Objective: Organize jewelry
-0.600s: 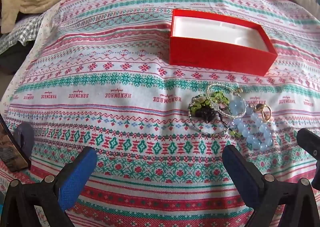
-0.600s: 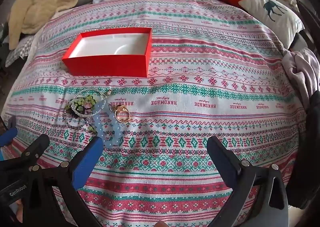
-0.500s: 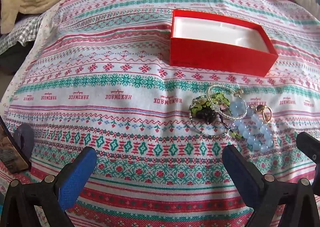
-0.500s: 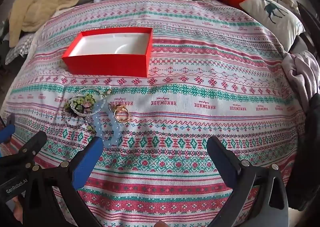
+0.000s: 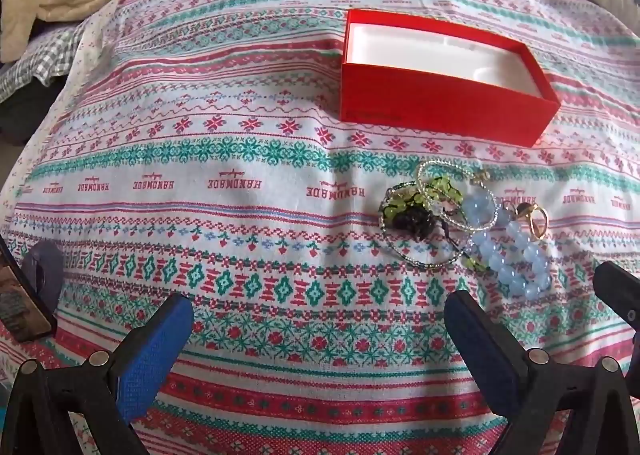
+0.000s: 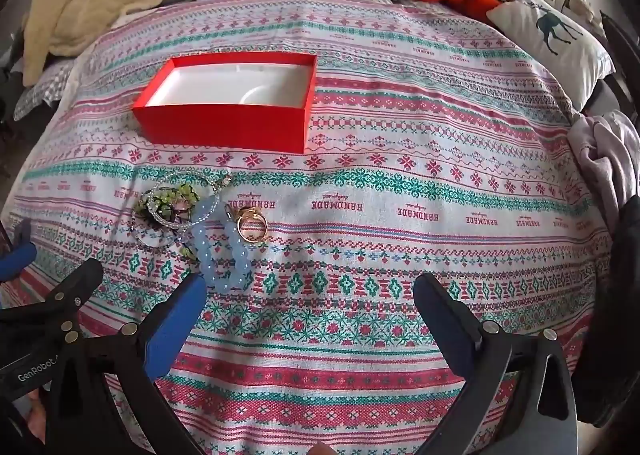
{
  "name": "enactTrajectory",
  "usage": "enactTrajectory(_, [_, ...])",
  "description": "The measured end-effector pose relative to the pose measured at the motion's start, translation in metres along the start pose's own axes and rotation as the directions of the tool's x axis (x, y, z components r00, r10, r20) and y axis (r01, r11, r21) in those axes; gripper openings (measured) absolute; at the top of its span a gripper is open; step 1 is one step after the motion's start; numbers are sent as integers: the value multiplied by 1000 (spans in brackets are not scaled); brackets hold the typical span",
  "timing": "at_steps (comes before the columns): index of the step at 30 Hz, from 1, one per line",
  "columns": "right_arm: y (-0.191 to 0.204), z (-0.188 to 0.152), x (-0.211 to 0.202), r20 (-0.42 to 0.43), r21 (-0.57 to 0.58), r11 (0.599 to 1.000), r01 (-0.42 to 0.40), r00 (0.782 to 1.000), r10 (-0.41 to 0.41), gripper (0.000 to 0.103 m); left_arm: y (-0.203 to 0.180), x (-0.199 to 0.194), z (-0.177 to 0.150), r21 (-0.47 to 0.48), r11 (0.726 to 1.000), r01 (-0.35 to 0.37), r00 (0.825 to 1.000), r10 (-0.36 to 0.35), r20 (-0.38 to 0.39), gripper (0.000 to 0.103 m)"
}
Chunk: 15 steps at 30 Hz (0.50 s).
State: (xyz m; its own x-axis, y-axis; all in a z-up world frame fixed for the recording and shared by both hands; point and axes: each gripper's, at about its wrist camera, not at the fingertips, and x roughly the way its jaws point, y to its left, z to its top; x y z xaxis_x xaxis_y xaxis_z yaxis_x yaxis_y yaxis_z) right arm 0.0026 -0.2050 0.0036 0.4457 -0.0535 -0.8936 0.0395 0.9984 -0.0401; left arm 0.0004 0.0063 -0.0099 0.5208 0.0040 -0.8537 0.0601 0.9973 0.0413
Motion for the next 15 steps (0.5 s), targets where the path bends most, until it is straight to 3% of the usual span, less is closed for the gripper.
enactTrajectory(15, [1,-1,2,-9,-4,1000,-3,1000,3,103,0,0,-2,7,1000,-7,1000,7,-6,103])
